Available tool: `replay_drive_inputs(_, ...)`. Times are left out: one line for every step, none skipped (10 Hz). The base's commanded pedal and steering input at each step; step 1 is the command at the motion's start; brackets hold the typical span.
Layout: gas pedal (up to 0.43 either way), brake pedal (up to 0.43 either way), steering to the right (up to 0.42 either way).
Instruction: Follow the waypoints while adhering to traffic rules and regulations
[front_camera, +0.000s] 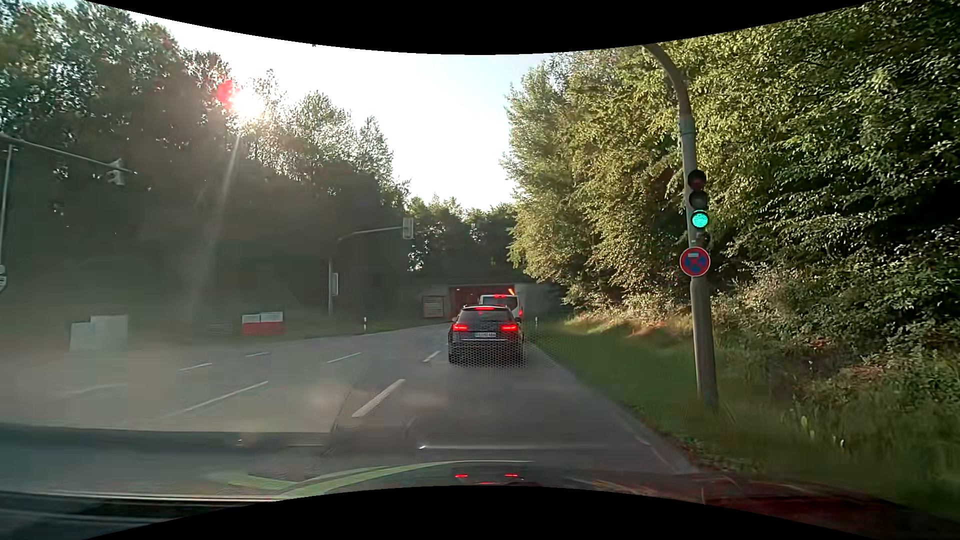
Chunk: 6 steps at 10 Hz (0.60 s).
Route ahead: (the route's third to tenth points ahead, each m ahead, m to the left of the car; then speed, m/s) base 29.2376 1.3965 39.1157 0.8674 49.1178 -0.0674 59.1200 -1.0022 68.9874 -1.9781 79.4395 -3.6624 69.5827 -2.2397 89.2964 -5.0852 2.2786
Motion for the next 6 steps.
replay_drive_inputs(0.000, 0.000, 0.010)
replay_drive_inputs(0.000, 0.000, 0.008)
replay_drive_inputs(0.000, 0.000, 0.008)
replay_drive_inputs(0.000, 0.000, 0.007)
replay_drive_inputs(0.000, 0.000, 0.006)
replay_drive_inputs(0.000, 0.000, 0.006)
